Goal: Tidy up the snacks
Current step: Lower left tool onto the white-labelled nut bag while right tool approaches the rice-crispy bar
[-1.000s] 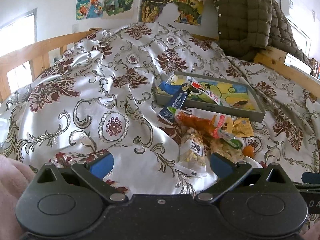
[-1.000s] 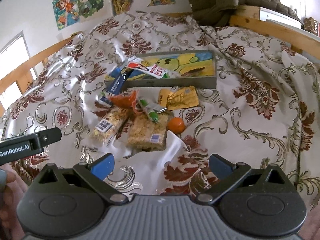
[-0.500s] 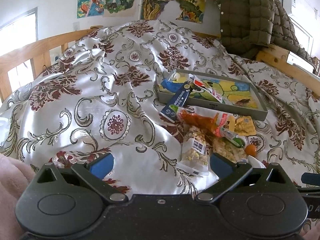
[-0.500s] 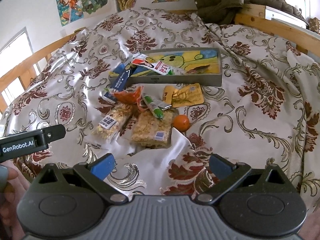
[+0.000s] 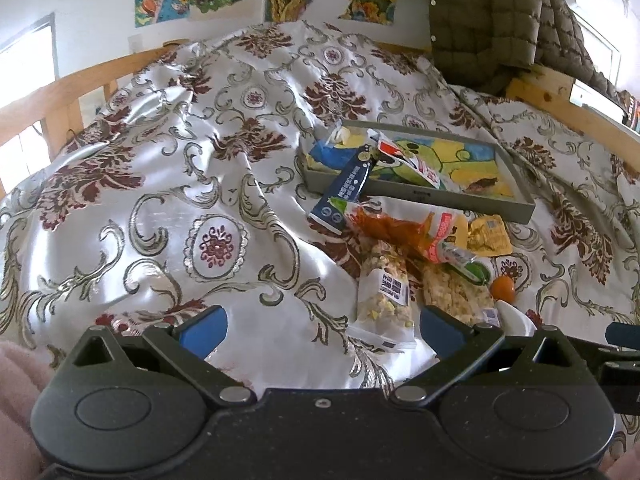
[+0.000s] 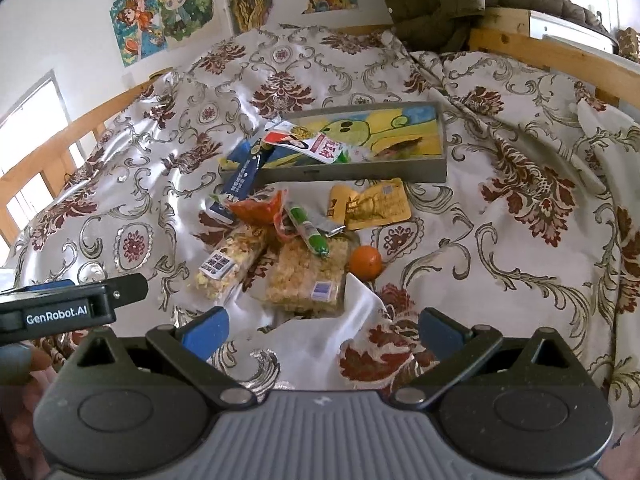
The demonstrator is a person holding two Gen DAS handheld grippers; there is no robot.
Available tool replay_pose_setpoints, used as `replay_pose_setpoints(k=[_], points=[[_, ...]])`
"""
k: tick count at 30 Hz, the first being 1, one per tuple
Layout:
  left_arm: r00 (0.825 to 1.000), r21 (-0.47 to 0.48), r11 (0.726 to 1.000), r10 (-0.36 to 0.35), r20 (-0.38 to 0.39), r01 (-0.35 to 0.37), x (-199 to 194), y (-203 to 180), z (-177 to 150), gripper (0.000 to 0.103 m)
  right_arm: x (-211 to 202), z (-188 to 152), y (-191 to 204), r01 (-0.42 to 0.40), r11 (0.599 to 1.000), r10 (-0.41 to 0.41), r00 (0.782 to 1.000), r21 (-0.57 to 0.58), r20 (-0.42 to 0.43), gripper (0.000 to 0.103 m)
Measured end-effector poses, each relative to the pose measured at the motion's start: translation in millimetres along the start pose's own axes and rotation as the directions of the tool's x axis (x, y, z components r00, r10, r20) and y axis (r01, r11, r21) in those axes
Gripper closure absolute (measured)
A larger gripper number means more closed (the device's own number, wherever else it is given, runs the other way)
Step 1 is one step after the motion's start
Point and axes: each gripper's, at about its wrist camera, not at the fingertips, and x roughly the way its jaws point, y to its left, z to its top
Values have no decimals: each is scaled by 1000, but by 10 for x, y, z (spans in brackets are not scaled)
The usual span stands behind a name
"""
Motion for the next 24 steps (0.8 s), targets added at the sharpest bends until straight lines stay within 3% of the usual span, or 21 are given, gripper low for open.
replay_pose_setpoints(k=[6, 14, 19, 24], points=[[998, 87, 995, -41, -40, 45, 192, -40, 159, 1, 131, 104, -70, 0, 1000, 0, 1000, -25, -17, 0], [986, 205, 970, -106, -127, 131, 557, -113, 340, 1, 318, 213, -105, -77, 992, 68, 994, -97, -90, 0], [983, 285, 949, -88, -159, 131, 811, -203, 412, 1, 473, 233, -62, -69, 986, 55, 994, -155, -93, 0], [975, 280, 946, -112, -194, 165, 1035, -260, 438, 1, 628, 244, -73, -78, 986, 62, 992, -150, -107, 0]])
